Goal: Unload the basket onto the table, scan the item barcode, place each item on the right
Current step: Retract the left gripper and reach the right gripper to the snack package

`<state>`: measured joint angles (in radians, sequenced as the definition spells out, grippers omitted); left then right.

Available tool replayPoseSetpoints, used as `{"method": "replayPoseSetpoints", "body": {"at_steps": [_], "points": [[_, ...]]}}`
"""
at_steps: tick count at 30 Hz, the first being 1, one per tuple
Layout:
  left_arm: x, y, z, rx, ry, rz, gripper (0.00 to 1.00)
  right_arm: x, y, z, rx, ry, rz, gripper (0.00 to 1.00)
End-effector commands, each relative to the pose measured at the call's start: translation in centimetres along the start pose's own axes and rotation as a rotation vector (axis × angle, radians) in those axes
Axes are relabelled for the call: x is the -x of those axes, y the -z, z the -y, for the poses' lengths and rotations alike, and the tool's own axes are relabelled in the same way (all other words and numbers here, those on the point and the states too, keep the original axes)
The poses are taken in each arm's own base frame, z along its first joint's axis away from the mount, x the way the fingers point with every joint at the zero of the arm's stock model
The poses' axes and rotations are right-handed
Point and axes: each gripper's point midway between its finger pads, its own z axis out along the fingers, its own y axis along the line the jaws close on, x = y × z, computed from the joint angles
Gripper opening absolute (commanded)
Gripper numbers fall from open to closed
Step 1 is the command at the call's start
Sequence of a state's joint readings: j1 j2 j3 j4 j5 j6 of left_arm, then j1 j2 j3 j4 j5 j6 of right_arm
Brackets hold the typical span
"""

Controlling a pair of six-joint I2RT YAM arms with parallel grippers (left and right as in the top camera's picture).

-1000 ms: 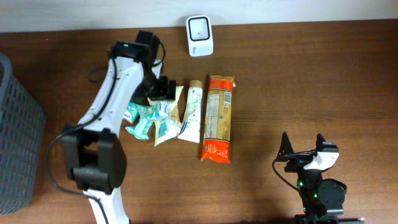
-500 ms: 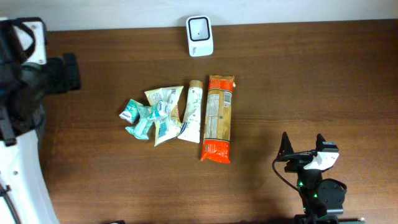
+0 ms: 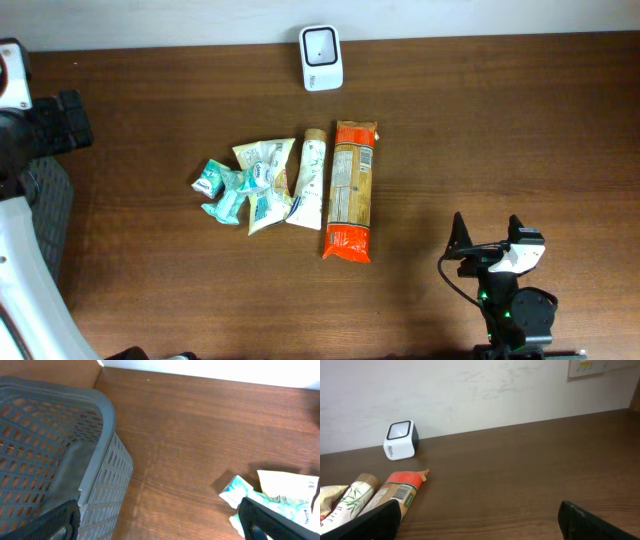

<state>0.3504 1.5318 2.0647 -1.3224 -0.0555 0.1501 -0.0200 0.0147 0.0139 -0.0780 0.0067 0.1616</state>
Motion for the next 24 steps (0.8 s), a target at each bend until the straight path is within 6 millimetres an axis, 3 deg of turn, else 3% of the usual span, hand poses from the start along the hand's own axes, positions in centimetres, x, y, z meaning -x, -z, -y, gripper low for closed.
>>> {"method": "replayPoseSetpoints", "body": {"at_steps": [1,4,9,12,17,21,24], "points": [[-0.1,-0.1,0.0,-0.007,-0.011,-0.003,0.99,-0.1,0.1,-1.8,0.111,-0.031,-0.003,0.99],[-0.1,-0.1,0.0,-0.007,-0.012,-0.002,0.99,1.6,0.6,-3.9,0.225,-0.129,0.025,0.98],[-0.1,-0.1,0.0,-0.007,-0.011,-0.003,0.99,6.4,2.0,-6.8,0.362,-0.108,0.052,0.99],[-0.1,-0.1,0.0,-0.007,-0.012,-0.003,0.99,8.5,1.8,-8.3,0.425,-0.109,0.005,0.99],[-0.1,-0.1,0.0,-0.007,-0.012,-0.003,0.99,10.0,-1.0,-9.0,0.418,-0.085,-0.175,0.99],[-0.1,-0.1,0.0,-0.007,-0.012,-0.003,0.99,9.8,-5.6,-9.2,0.4,-0.036,-0.389,0.99],[-0.1,-0.1,0.0,-0.007,-0.011,-0.003,0.99,9.2,-8.0,-10.9,0.487,-0.111,-0.58,0.99]]}}
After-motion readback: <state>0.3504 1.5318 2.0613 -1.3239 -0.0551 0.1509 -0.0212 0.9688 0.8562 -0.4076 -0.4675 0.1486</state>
